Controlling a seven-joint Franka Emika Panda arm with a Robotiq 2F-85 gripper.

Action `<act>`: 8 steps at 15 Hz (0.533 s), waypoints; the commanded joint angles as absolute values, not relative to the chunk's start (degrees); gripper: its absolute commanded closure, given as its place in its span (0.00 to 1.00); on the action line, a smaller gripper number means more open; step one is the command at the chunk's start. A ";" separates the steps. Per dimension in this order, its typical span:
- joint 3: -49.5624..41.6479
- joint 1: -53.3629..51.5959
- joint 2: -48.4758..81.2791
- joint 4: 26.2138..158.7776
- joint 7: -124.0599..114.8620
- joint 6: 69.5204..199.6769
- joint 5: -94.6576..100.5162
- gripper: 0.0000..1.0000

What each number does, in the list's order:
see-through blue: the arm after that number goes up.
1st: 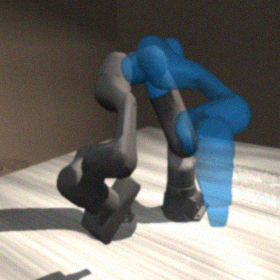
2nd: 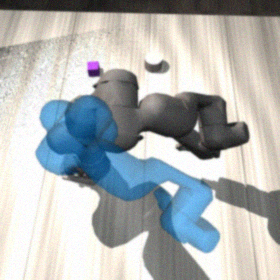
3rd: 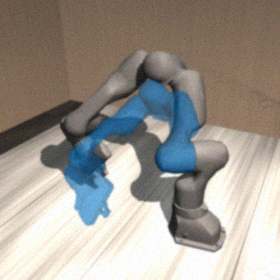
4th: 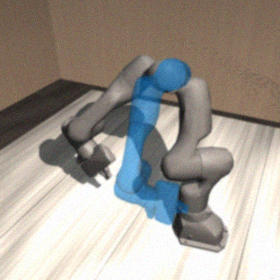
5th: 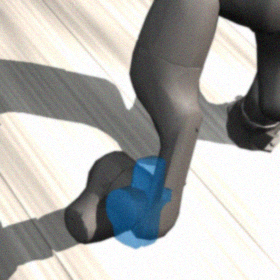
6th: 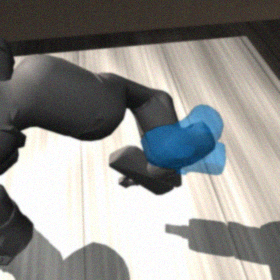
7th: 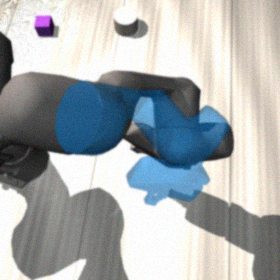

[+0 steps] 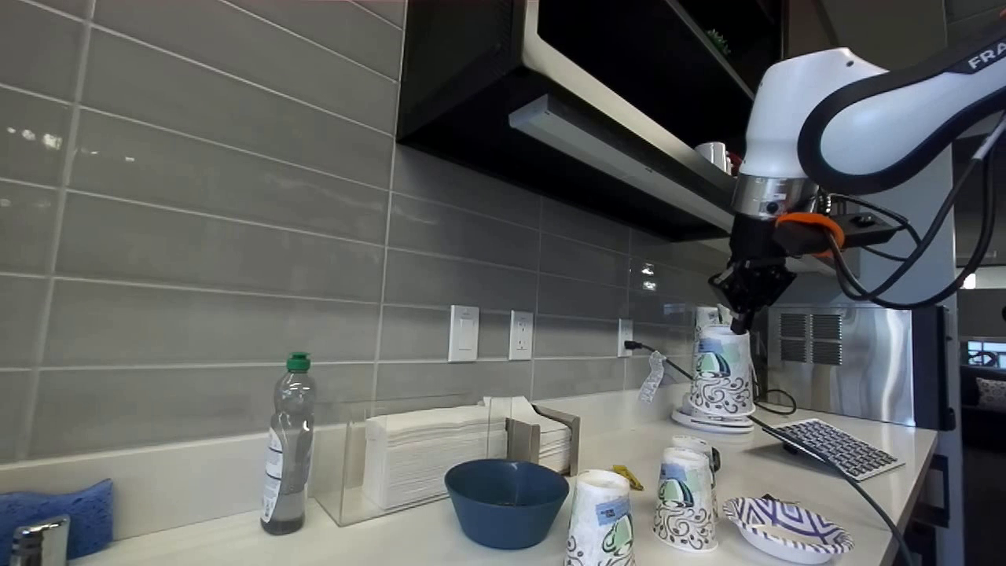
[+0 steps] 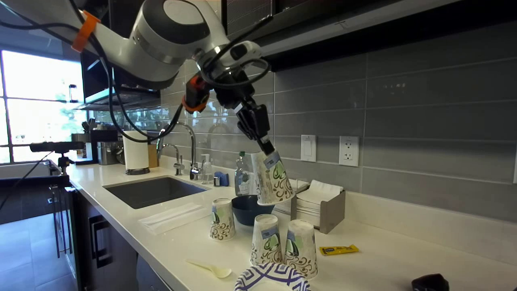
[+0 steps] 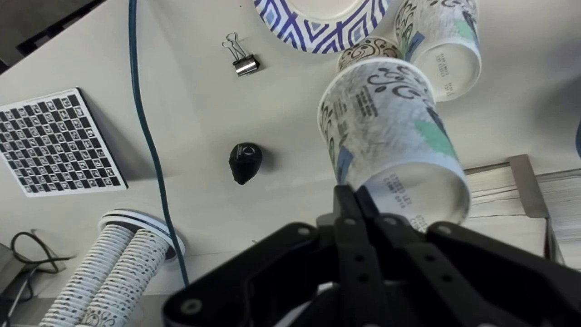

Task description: Stack the cups

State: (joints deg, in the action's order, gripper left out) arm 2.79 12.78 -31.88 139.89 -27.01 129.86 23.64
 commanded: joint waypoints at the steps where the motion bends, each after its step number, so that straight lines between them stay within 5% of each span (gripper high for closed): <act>1: 0.55 11.38 -27.26 137.30 -19.70 132.42 21.46 0.99; 8: -1.64 8.83 -22.10 135.61 -9.77 134.12 16.47 0.99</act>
State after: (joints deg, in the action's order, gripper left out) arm -0.54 10.22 -24.75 137.83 -13.72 134.98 19.22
